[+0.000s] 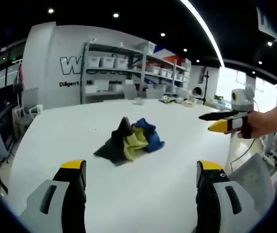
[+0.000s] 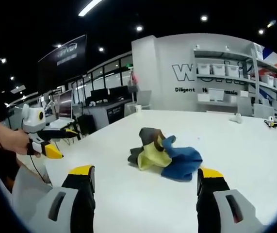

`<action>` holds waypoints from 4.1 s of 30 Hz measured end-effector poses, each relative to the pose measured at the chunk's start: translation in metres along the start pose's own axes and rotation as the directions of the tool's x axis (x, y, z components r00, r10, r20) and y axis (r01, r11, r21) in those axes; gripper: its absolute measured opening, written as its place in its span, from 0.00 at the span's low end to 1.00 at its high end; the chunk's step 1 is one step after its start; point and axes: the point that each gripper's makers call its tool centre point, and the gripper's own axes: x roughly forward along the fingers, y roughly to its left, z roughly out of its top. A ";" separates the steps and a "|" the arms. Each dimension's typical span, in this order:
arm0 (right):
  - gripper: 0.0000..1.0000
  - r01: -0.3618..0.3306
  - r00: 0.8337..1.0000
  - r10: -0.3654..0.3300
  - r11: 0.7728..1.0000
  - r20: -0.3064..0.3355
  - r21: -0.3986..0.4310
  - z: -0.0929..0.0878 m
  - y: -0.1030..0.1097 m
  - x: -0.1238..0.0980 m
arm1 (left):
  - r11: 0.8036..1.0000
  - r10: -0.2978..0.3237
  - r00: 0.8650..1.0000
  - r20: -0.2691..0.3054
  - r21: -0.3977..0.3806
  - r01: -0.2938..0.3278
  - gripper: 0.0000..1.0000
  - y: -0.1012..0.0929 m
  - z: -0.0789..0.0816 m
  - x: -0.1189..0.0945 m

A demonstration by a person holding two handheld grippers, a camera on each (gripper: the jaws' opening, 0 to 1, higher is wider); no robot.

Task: Fold the garment on the visible template until the final outline fits inside the template.

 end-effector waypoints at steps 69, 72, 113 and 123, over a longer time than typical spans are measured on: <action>0.35 -0.049 0.996 0.043 0.996 -0.075 -0.077 0.007 -0.072 0.165 | 1.000 -0.018 0.998 -0.061 -0.016 0.017 0.90 0.011 0.004 0.065; 0.29 -0.064 0.995 0.057 0.994 -0.085 -0.087 0.005 -0.068 0.173 | 1.000 -0.013 0.998 -0.060 -0.016 0.012 0.90 0.012 0.005 0.065; 0.00 -0.057 0.989 0.044 0.994 -0.139 -0.088 -0.007 -0.102 0.167 | 0.994 -0.097 0.988 -0.123 0.027 0.101 0.88 0.046 0.029 0.136; 0.00 -0.069 0.988 0.049 0.989 -0.146 -0.133 -0.001 -0.116 0.157 | 0.972 -0.199 0.963 -0.182 0.087 0.217 0.70 0.049 0.038 0.192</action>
